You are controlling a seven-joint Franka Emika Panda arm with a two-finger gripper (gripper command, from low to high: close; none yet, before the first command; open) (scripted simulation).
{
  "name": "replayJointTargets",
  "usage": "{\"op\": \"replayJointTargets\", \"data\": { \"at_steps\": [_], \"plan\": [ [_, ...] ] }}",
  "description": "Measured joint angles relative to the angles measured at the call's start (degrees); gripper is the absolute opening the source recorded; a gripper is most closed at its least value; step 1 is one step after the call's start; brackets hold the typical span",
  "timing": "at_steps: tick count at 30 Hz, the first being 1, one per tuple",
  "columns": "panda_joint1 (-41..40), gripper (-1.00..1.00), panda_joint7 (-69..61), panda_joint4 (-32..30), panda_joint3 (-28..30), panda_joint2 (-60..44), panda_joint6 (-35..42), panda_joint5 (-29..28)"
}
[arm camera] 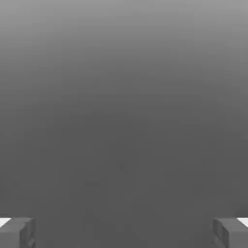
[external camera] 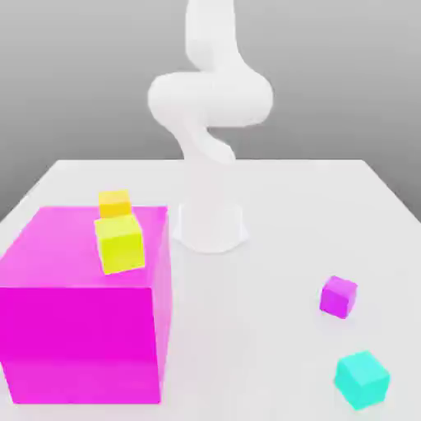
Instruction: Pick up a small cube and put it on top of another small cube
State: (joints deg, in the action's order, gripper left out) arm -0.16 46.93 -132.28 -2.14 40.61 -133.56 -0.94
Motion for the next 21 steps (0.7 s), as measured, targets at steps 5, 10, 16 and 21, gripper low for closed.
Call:
{"op": "replayJointTargets", "data": {
  "at_steps": [5,10,16,21],
  "plan": [
    [-0.12,0.00,2.49,-1.01,-4.31,-10.70,-3.63,-2.25],
    [0.42,0.00,5.25,-1.97,-7.96,-21.10,-7.13,-4.94],
    [1.75,0.00,8.69,-3.13,-11.58,-33.61,-11.32,-8.32],
    [5.03,0.00,11.00,-4.12,-13.03,-43.93,-14.88,-10.38]
  ]
}}
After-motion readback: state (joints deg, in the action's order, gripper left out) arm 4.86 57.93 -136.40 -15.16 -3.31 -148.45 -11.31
